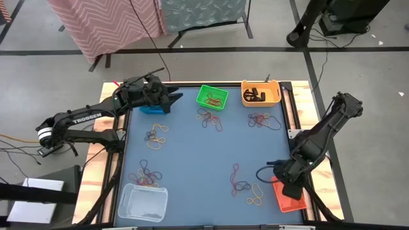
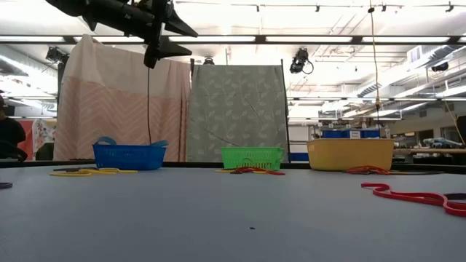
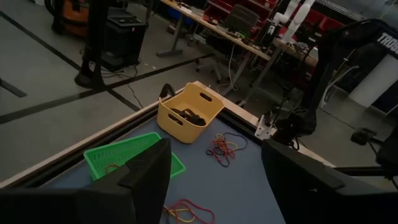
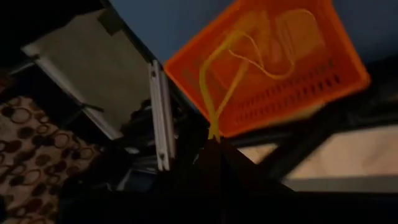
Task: Sort rubber bands into baskets
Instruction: Put the yellow rubber band into the orange bin
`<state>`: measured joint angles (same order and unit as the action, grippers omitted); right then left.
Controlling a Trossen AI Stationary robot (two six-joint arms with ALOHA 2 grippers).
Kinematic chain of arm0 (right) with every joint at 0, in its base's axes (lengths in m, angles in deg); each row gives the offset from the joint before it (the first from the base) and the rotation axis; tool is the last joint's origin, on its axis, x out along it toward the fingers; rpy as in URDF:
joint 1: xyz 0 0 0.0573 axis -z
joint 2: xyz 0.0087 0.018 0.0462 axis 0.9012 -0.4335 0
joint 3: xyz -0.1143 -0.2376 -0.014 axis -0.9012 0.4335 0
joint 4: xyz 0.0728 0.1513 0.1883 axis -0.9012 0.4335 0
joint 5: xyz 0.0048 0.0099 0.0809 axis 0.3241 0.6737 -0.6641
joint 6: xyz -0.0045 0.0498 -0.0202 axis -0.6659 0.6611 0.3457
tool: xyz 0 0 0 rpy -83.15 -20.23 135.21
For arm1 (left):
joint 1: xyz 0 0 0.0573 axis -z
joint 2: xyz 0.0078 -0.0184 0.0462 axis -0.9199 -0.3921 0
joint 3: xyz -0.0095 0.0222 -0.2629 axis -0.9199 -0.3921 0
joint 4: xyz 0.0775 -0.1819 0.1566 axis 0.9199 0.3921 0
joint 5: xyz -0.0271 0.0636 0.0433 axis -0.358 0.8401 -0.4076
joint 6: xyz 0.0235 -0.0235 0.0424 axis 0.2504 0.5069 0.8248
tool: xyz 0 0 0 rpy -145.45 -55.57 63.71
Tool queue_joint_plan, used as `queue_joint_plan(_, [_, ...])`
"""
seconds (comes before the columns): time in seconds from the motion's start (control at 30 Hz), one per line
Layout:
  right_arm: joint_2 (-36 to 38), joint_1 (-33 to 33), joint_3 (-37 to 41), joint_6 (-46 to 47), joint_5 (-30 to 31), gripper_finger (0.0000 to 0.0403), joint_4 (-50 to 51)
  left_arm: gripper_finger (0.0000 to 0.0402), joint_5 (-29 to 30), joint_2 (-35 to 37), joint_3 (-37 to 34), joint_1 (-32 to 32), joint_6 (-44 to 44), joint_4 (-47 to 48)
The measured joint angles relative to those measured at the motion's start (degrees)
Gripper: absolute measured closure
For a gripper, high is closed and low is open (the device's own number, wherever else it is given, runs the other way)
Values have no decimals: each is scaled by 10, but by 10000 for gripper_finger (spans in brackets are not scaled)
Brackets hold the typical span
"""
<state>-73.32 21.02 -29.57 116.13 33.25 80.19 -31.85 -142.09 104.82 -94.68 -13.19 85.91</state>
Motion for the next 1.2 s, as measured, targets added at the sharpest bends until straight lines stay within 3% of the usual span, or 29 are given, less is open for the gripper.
queue_joint_plan(0.23, [0, 0, 61, 47, -4, 397, -26, 149, 0, 0, 0, 0, 0, 0])
queue_joint_plan(0.57, [0, -1, 66, 52, -6, 384, 12, 149, 0, 0, 0, 0, 0, 0])
queue_joint_plan(0.73, [0, 4, 66, 66, 10, 323, -7, 149, 0, 0, 0, 0, 0, 0])
queue_joint_plan(0.97, [0, 7, 66, 65, -5, 192, -19, 149, 0, 0, 0, 0, 0, 0])
queue_joint_plan(1.1, [1, 36, 66, 30, 17, 144, -165, 149, 0, 0, 0, 0, -1, 0])
queue_joint_plan(1.2, [-17, 67, 65, -1, 55, 132, -262, 149, 0, 0, 0, 0, -2, 1])
